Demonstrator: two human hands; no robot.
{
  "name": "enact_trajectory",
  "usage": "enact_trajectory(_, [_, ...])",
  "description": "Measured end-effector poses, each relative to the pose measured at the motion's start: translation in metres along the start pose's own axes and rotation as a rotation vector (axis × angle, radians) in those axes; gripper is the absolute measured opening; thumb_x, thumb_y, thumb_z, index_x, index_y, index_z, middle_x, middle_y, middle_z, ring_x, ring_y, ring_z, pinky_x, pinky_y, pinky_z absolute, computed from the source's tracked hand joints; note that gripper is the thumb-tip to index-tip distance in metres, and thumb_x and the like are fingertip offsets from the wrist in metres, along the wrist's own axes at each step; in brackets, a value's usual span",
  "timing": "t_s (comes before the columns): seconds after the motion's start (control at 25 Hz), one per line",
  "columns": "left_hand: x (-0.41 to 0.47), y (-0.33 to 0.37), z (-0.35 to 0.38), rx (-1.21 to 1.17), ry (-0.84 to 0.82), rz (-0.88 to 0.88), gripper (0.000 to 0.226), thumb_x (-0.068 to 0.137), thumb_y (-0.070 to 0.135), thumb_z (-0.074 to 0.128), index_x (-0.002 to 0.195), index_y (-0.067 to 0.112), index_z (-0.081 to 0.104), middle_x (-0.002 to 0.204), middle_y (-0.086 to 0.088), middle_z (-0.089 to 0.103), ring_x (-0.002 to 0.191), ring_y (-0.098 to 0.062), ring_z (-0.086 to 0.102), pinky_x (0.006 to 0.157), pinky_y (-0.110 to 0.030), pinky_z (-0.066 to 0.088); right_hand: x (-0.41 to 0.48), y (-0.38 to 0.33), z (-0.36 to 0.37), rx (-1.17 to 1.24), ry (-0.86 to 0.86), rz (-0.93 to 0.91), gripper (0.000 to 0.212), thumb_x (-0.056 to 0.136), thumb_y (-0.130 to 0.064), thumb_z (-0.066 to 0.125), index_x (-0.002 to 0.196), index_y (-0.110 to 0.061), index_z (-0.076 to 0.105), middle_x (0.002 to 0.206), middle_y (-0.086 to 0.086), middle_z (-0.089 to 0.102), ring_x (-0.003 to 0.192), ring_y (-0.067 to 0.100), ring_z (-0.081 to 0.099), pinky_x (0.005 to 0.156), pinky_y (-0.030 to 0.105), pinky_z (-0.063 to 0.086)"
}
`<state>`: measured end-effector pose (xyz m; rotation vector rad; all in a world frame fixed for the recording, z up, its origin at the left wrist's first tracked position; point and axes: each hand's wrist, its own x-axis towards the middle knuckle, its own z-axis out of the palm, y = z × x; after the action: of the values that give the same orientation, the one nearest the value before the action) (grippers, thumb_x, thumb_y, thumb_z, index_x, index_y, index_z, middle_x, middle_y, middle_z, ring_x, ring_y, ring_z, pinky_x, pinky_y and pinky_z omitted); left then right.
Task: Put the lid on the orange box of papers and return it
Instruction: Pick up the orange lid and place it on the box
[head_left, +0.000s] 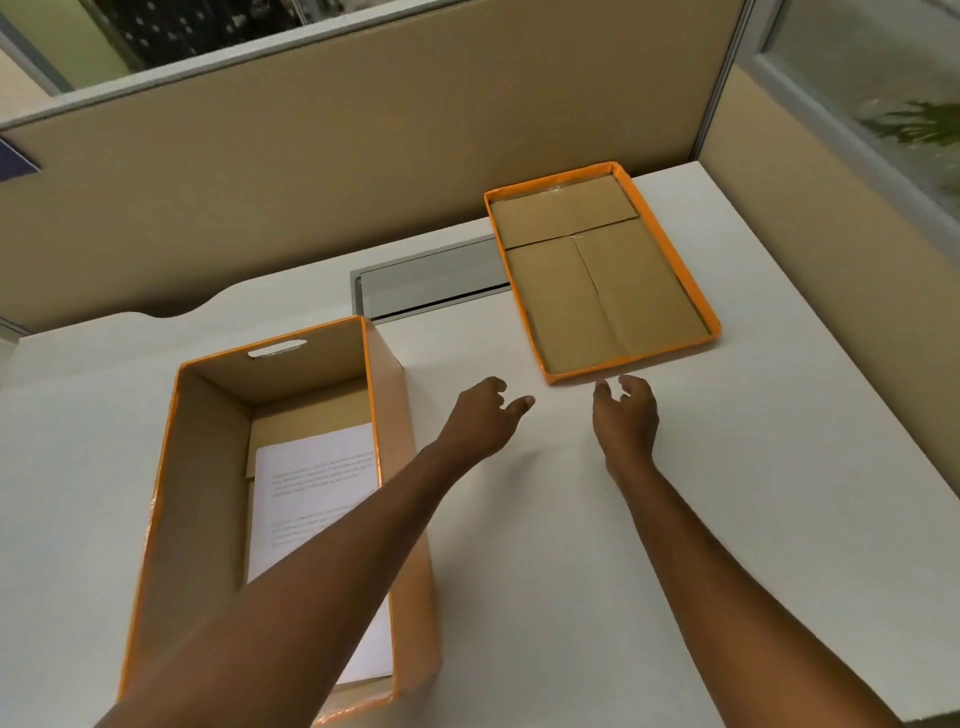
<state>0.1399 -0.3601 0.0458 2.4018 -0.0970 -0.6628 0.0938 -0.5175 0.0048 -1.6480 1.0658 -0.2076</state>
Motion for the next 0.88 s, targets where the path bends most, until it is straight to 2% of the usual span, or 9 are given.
enact_trajectory(0.12, [0.037,0.007,0.013,0.033,-0.047,-0.047,0.063,0.089,0.05,0.054,0.134,0.006,0.046,0.131,-0.013,0.059,0.12,-0.026,0.053,0.086,-0.027,0.038,0.046,-0.009,-0.005,-0.022,0.098,-0.041,0.035,0.085,-0.021,0.056,0.115,-0.003,0.055,0.121,0.017,0.056,0.113,0.033,0.052,0.095,0.045,0.045])
enact_trajectory(0.2, [0.059,0.011,0.019,0.047,-0.049,-0.068,0.062,0.091,0.048,0.053,0.133,0.004,0.046,0.133,-0.013,0.057,0.121,-0.027,0.052,0.09,-0.03,0.04,0.074,-0.015,-0.008,-0.101,0.149,-0.071,0.041,0.085,-0.021,0.058,0.121,-0.002,0.052,0.126,0.019,0.052,0.115,0.034,0.051,0.094,0.044,0.046])
enact_trajectory(0.28, [0.08,0.015,0.025,0.001,-0.015,-0.107,0.057,0.091,0.047,0.053,0.126,0.002,0.05,0.128,-0.011,0.058,0.118,-0.027,0.052,0.084,-0.029,0.039,0.102,-0.02,-0.013,-0.22,0.236,-0.072,0.047,0.085,-0.026,0.059,0.124,-0.004,0.049,0.131,0.018,0.048,0.116,0.034,0.049,0.093,0.046,0.046])
enact_trajectory(0.36, [0.098,0.019,0.029,-0.061,0.034,-0.141,0.048,0.092,0.045,0.052,0.11,0.002,0.057,0.111,-0.011,0.062,0.107,-0.028,0.055,0.075,-0.029,0.038,0.126,-0.023,-0.019,-0.401,0.369,-0.089,0.046,0.082,-0.031,0.06,0.119,-0.005,0.051,0.125,0.018,0.05,0.112,0.036,0.05,0.091,0.048,0.046])
enact_trajectory(0.44, [0.115,0.024,0.032,-0.141,0.062,-0.176,0.043,0.091,0.045,0.053,0.091,0.002,0.056,0.087,-0.012,0.062,0.092,-0.033,0.059,0.067,-0.036,0.044,0.148,-0.027,-0.025,-0.523,0.468,-0.124,0.044,0.079,-0.034,0.061,0.112,-0.005,0.052,0.118,0.019,0.051,0.108,0.037,0.049,0.088,0.048,0.044])
enact_trajectory(0.48, [0.12,0.027,0.034,-0.193,0.06,-0.193,0.044,0.09,0.045,0.055,0.089,0.0,0.056,0.084,-0.016,0.064,0.089,-0.037,0.062,0.071,-0.041,0.05,0.156,-0.028,-0.028,-0.55,0.498,-0.139,0.044,0.078,-0.033,0.062,0.111,-0.005,0.052,0.118,0.019,0.05,0.108,0.037,0.048,0.088,0.048,0.043])
enact_trajectory(0.56, [0.127,0.034,0.04,-0.298,0.04,-0.233,0.046,0.086,0.043,0.06,0.097,-0.001,0.056,0.096,-0.022,0.067,0.089,-0.038,0.067,0.08,-0.047,0.056,0.174,-0.03,-0.033,-0.575,0.507,-0.157,0.047,0.077,-0.031,0.064,0.114,-0.006,0.05,0.121,0.019,0.049,0.112,0.037,0.046,0.091,0.048,0.04])
enact_trajectory(0.68, [0.13,0.043,0.048,-0.349,0.003,-0.255,0.042,0.081,0.036,0.068,0.103,0.005,0.051,0.108,-0.017,0.063,0.092,-0.036,0.066,0.078,-0.048,0.058,0.188,-0.025,-0.033,-0.594,0.359,-0.196,0.049,0.082,-0.03,0.061,0.121,-0.003,0.047,0.126,0.019,0.049,0.115,0.037,0.048,0.094,0.049,0.041])
enact_trajectory(0.88, [0.131,0.035,0.049,-0.253,0.052,-0.227,0.025,0.08,0.005,0.054,0.105,0.001,0.051,0.107,-0.018,0.06,0.094,-0.036,0.062,0.077,-0.05,0.057,0.179,-0.017,-0.028,-0.672,0.342,-0.237,0.038,0.085,-0.026,0.058,0.112,-0.001,0.052,0.12,0.021,0.049,0.109,0.039,0.049,0.09,0.051,0.042])
